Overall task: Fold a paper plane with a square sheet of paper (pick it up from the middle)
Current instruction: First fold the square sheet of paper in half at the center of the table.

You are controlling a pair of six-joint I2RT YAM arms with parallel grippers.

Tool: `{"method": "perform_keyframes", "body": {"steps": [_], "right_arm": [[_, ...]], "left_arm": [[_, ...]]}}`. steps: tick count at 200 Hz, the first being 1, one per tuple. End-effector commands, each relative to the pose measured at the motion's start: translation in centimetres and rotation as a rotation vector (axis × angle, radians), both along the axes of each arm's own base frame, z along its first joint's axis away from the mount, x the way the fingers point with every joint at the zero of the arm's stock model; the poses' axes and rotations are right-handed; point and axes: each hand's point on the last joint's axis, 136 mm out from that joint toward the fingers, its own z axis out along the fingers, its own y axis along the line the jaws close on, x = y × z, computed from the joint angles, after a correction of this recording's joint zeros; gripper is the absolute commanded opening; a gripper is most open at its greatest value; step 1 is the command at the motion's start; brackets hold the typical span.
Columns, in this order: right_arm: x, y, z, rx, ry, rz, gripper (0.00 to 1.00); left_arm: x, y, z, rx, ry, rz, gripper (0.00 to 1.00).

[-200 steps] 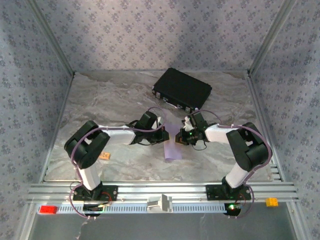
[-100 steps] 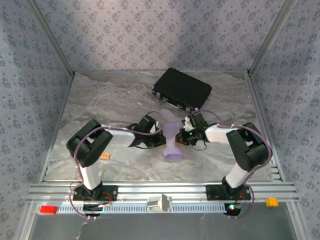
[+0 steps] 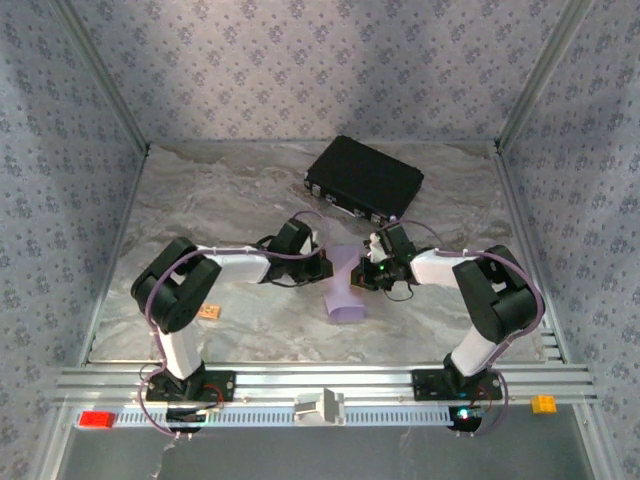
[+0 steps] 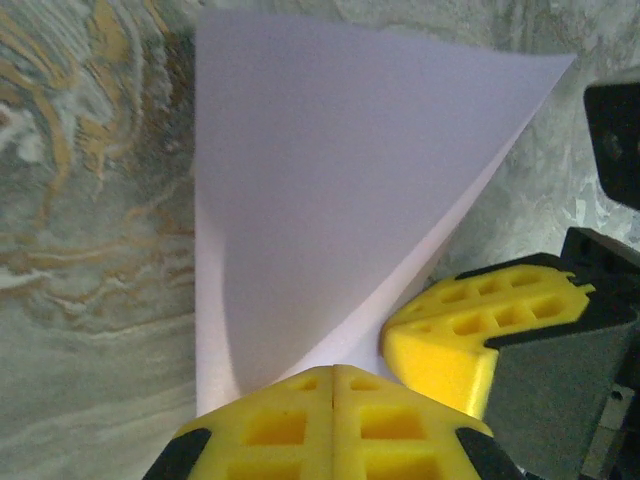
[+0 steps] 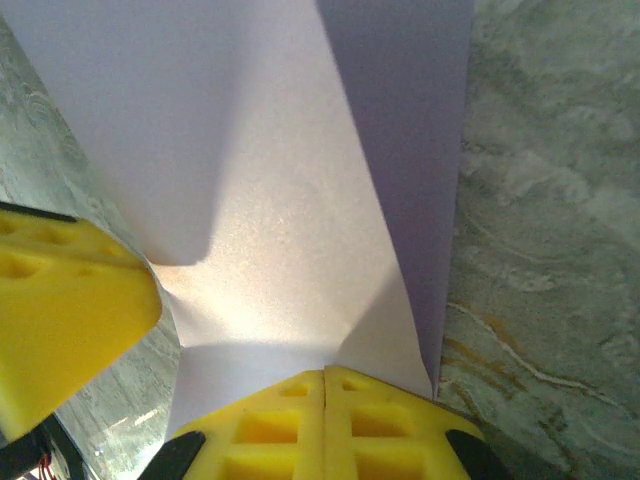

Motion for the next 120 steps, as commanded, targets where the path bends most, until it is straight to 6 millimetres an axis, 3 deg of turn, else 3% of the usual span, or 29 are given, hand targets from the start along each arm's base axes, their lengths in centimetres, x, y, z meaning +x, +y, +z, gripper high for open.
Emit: {"method": "perform_keyframes", "body": {"steps": [1, 47, 95, 120], "right_arm": [[-2.4, -2.9, -3.4, -0.145, 0.108, -0.04, 0.0], [-2.4, -3.0, -3.4, -0.145, 0.109, -0.04, 0.0], [-2.5, -3.1, -3.5, -0.147, 0.111, -0.042, 0.0], [-2.4, -3.0, -3.4, -0.147, 0.109, -0.041, 0.0]], "left_arm": [[0.2, 0.1, -1.5, 0.003, 0.026, -0.002, 0.0], [-0.2, 1.7, -3.9, 0.079, 0.06, 0.023, 0.0], [1.3, 0.1, -0.4, 0.03, 0.011, -0.016, 0.0], [1.8, -0.6, 0.3, 0.008, -0.002, -0.04, 0.0]]}}
